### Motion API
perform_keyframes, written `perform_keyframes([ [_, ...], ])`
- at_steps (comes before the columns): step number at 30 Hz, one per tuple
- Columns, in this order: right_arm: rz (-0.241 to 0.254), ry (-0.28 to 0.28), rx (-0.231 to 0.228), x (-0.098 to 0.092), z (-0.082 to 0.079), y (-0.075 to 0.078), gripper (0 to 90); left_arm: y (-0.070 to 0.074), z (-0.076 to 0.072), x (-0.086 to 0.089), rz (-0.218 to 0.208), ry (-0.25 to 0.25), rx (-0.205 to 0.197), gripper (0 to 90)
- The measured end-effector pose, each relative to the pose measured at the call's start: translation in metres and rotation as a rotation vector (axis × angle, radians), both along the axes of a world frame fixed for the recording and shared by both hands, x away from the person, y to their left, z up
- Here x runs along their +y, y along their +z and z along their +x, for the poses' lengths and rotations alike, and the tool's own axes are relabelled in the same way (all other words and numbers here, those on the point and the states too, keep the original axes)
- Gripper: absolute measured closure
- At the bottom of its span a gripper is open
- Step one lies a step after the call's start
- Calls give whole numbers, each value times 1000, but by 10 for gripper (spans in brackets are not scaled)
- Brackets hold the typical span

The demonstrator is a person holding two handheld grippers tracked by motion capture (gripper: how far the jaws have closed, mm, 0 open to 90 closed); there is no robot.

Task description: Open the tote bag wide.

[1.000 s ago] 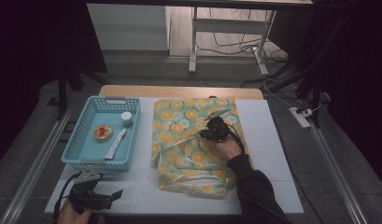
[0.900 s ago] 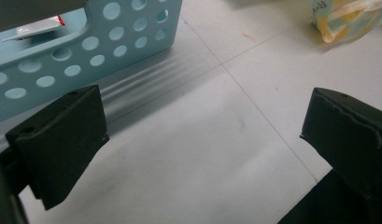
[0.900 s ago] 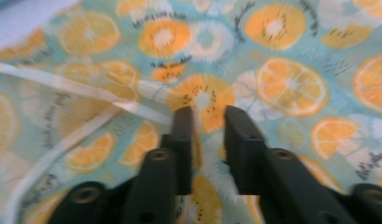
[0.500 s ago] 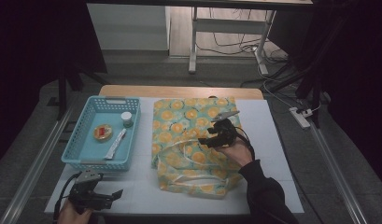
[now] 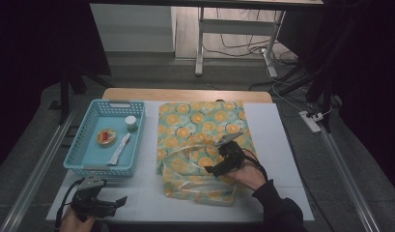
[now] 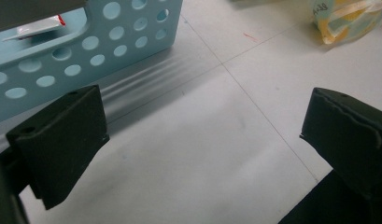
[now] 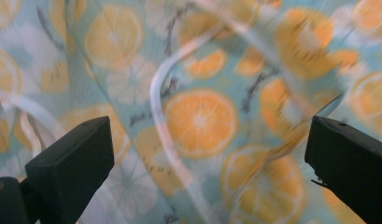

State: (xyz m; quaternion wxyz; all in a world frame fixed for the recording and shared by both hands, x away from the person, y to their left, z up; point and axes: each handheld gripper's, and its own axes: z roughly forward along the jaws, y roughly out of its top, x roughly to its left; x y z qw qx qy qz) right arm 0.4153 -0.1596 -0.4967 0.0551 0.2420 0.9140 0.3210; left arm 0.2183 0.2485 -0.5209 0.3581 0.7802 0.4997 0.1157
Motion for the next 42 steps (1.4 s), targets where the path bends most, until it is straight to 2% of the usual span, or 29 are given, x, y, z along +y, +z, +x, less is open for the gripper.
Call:
perform_keyframes([
  [1, -13, 11, 14, 1, -3, -7, 16, 0, 0, 0, 0, 0, 0, 4],
  [3, -22, 19, 20, 1, -5, -10, 16, 0, 0, 0, 0, 0, -1, 4],
  [4, -46, 35, 22, 3, -7, -16, 20, 0, 0, 0, 0, 0, -1, 4],
  [5, -46, 35, 22, 3, -7, -16, 20, 0, 0, 0, 0, 0, -1, 4],
  [6, -77, 44, 19, 5, -8, -22, 48, 0, 0, 0, -1, 0, 0, 4],
  [7, -77, 44, 19, 5, -8, -22, 48, 0, 0, 0, 0, 0, 0, 4],
  [9, -114, 53, -31, 8, -13, -25, 92, 0, 0, 0, 0, 0, -1, 4],
  [10, -114, 53, -31, 8, -13, -25, 92, 0, 0, 0, 0, 0, -1, 4],
  [14, -102, 73, -46, 8, -16, -23, 283, 0, 0, 0, 2, -1, 0, 5],
  [15, -100, 89, -48, 8, -17, -21, 388, 0, 0, -1, 3, 0, -1, 5],
  [16, -100, 89, -48, 8, -17, -21, 388, 0, 0, -1, 4, 0, -1, 5],
  [18, -97, 98, -48, 8, -17, -20, 473, 0, 0, -1, 4, -1, 1, 5],
  [19, -94, 96, -50, 7, -17, -19, 595, 0, 0, -1, 5, -1, 0, 6],
  [20, -90, 104, -48, 6, -16, -19, 658, 0, 0, -1, 5, -1, 1, 5],
  [21, -90, 104, -48, 6, -16, -19, 658, 0, 0, -1, 4, -1, 1, 5],
  [22, -86, 107, -55, 5, -15, -19, 758, 0, 0, -1, 5, -1, 0, 6],
  [24, -89, 101, -57, 5, -14, -19, 867, 0, 0, -1, 5, -2, 0, 6],
  [27, -97, 109, -49, 6, -12, -18, 890, 0, 0, 0, 3, -2, 1, 6],
  [32, -90, 102, -7, 6, -8, -15, 897, 0, 0, 0, 3, -2, 1, 6],
  [34, -73, 98, -4, 5, -6, -13, 898, 0, 0, 0, 2, -2, 2, 6],
  [35, -40, 91, -2, 4, -4, -8, 898, 0, 0, 0, 2, -2, 2, 6],
  [36, -40, 91, -2, 4, -4, -8, 898, 0, 0, 0, 2, -1, 2, 6],
  [38, -6, 100, 2, 3, -2, -1, 898, 0, 0, 0, 2, -2, 2, 6],
  [42, 13, 100, -13, 3, -1, 5, 898, 0, 0, 0, 1, 0, 3, 6],
])
